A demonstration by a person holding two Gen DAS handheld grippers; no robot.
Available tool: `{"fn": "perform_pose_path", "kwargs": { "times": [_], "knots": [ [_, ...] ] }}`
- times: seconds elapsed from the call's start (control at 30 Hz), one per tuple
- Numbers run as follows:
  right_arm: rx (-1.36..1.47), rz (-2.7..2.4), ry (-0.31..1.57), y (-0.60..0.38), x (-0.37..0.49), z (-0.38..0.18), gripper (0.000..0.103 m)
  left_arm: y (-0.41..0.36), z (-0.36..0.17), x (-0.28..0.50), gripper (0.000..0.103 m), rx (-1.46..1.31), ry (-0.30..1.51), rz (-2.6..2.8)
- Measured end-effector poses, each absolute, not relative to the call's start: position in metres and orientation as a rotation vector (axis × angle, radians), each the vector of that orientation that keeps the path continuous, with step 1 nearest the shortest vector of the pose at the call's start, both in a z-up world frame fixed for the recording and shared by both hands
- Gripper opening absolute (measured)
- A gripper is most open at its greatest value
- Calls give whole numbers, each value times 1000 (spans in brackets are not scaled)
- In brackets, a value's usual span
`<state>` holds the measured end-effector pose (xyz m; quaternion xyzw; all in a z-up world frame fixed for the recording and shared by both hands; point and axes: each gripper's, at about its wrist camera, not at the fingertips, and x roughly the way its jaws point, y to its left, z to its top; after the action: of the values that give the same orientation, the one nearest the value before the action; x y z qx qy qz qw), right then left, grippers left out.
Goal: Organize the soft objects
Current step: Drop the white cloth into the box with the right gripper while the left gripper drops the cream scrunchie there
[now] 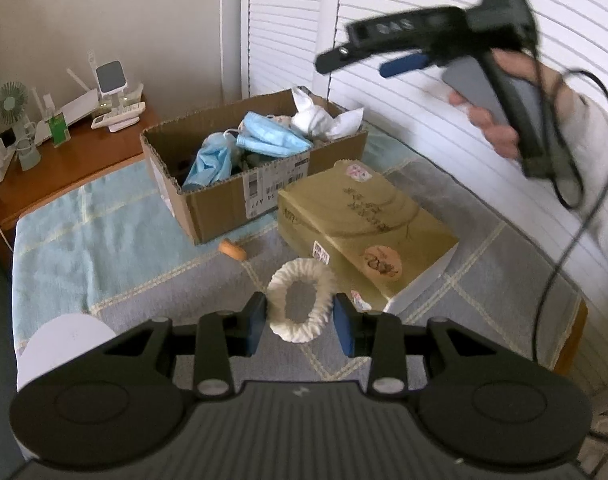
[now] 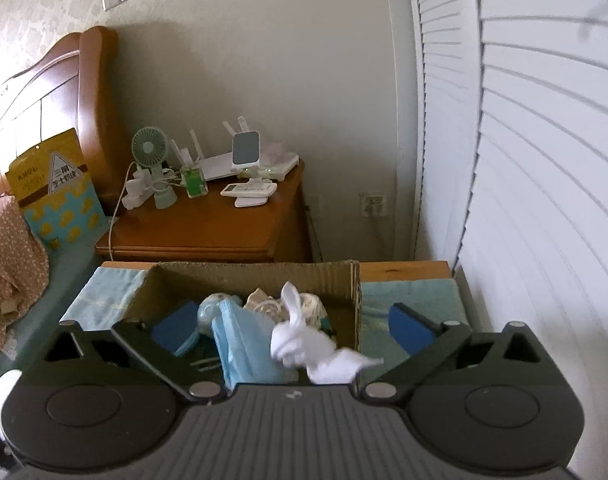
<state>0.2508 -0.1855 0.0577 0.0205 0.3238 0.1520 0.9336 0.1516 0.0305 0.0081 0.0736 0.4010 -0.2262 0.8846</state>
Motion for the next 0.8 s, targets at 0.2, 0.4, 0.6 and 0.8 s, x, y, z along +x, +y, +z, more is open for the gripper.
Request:
{"fn": "perform_pose_path", "kwargs": {
  "times": [0.2, 0.4, 0.6, 0.8],
  "knots": [
    [25, 290, 671, -185, 206, 57, 103, 26, 19, 161, 35, 156, 821, -460],
    [28, 280, 650, -189, 156, 53, 103, 21, 36, 180, 35, 159, 799, -445],
    [-10, 258, 616, -188, 128, 56, 103, 10, 50, 225, 36, 139, 801, -406],
    [-3, 263, 606, -193, 119, 59, 103, -3, 55, 263, 36, 132, 792, -360]
  ]
}}
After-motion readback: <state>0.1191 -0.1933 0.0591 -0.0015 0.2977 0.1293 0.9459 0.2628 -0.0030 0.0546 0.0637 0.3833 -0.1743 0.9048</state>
